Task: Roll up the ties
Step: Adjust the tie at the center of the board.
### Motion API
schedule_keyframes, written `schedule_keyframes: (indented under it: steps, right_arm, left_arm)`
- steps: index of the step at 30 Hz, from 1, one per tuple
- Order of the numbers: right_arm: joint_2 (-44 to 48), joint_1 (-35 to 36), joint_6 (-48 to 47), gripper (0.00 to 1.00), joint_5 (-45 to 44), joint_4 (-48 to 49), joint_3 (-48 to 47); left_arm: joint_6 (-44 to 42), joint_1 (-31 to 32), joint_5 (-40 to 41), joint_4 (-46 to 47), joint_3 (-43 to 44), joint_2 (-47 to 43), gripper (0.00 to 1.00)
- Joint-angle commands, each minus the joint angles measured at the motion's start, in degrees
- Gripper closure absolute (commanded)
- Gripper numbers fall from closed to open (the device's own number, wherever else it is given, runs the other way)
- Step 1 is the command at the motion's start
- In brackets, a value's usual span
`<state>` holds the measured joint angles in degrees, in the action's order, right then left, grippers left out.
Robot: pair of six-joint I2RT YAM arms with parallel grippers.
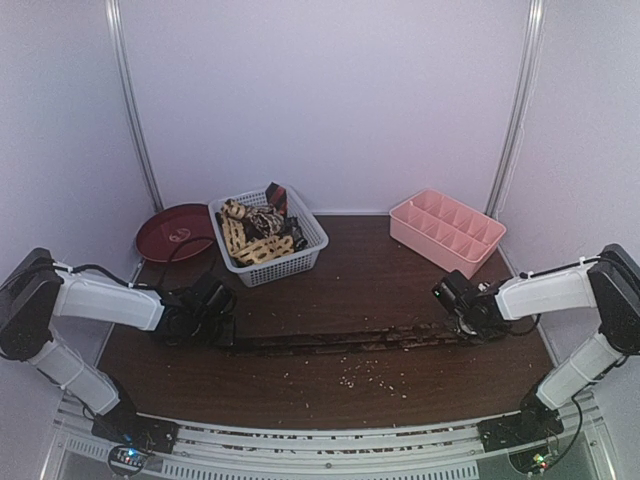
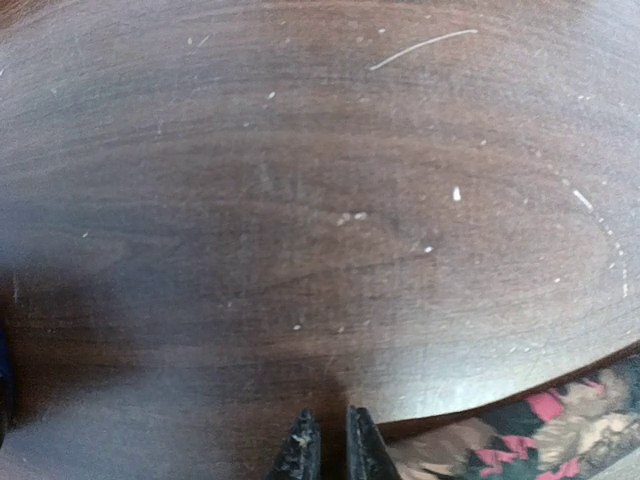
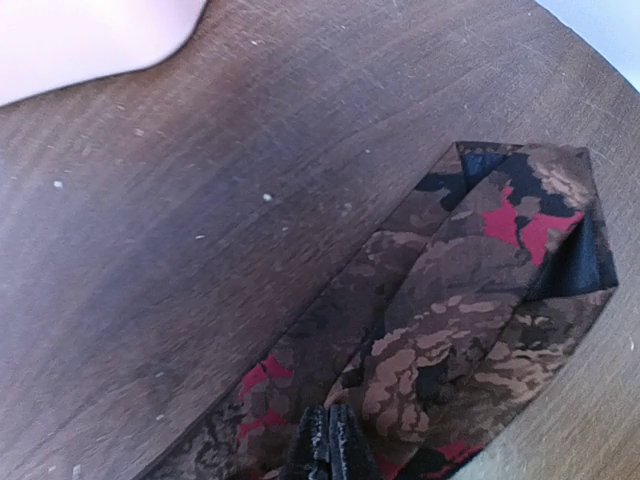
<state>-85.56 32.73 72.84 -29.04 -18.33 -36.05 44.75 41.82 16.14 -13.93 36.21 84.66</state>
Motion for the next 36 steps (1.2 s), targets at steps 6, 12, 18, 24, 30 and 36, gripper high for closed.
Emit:
schedule_keyframes:
  steps: [6, 12, 18, 24, 30, 36]
  right_arm:
    - [3.30, -0.51, -5.29, 0.75, -2.27, -2.80, -2.17]
    - [8.89, 3.19, -14.02, 0.63, 5.14, 4.38, -1.47]
    - [9.93, 7.76, -21.44, 0.65, 20.94, 26.28, 4.28]
    - [0.65, 15.78, -19.26, 0.69, 23.30, 31.87, 0.36]
    - [-6.51, 19.91, -17.52, 0.70, 22.62, 32.89, -2.16]
    - [-7.08, 20.31, -16.86, 0.70, 21.42, 34.09, -0.72]
  left_arm:
    - [0.13, -0.22, 1.82, -4.82, 3.75, -6.26, 0.85]
    - [-2.03, -0.22, -0.99, -5.85, 4.26, -10.34, 0.77]
    - [-1.90, -0.23, -1.24, -5.51, 1.25, -10.75, 0.71]
    - [-0.18, -0.22, -3.75, -6.18, 0.15, -7.06, 0.68]
    - [1.89, -0.21, -6.69, -6.01, -2.27, -6.78, 0.68]
    - [3.86, -0.17, -9.21, -4.47, -5.40, -8.50, 0.69]
